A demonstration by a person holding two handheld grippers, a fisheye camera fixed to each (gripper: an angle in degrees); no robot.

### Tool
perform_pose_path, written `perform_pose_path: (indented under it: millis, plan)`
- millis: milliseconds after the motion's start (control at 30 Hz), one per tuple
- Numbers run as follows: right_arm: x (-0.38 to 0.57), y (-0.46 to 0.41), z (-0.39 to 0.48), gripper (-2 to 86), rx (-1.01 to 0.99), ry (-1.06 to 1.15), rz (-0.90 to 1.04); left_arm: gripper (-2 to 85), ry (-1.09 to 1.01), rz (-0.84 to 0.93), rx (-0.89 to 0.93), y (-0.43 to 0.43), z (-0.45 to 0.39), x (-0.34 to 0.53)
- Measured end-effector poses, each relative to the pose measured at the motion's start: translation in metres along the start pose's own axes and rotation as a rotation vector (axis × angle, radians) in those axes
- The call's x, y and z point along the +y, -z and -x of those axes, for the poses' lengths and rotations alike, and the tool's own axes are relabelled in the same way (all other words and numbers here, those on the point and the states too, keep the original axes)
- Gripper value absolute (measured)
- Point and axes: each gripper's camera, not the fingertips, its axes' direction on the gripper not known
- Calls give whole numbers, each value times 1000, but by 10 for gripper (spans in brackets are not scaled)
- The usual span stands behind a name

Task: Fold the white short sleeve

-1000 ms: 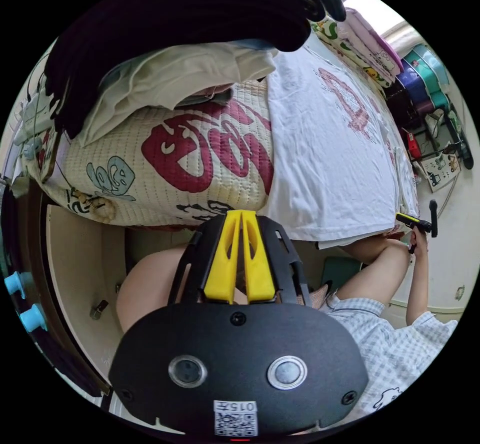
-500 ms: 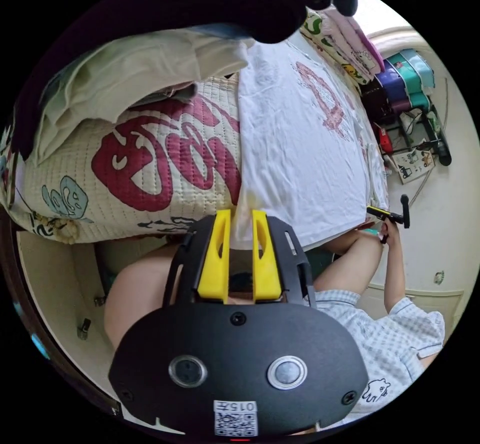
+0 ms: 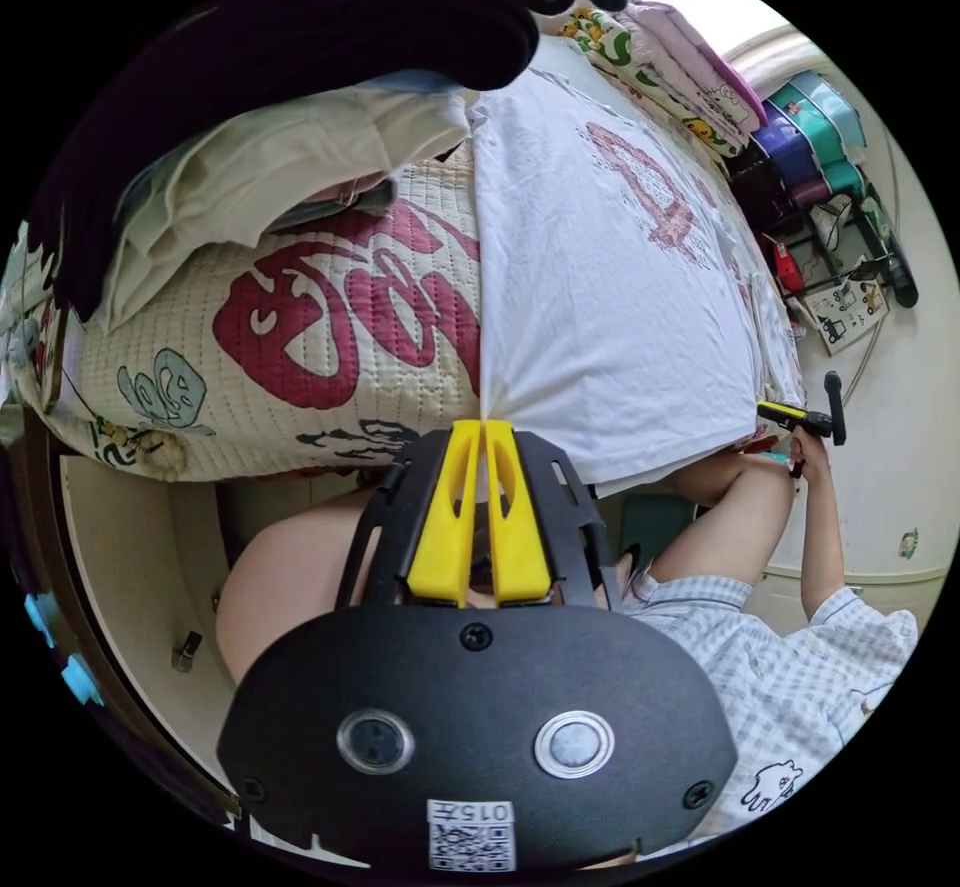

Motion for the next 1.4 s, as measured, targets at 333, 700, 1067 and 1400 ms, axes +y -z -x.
perform_pose_path:
  millis: [333,700,1067,1400]
  plan:
    - [-12,6,-21,-2,-153,-83,16,-7,-51,81,-153,-19,-41,-18]
    - [-16,16,-45,-3,-296,-172,10,-6,-64,71,-180,-21,-65,-17]
    - [-21,39,-9,-1,-82,-81,3,-5,-68,63,-194,-22,-86,-16]
    - [-16,61,-22,0,-88,-81,-4,2,-59,72,-118,-22,-90,-12]
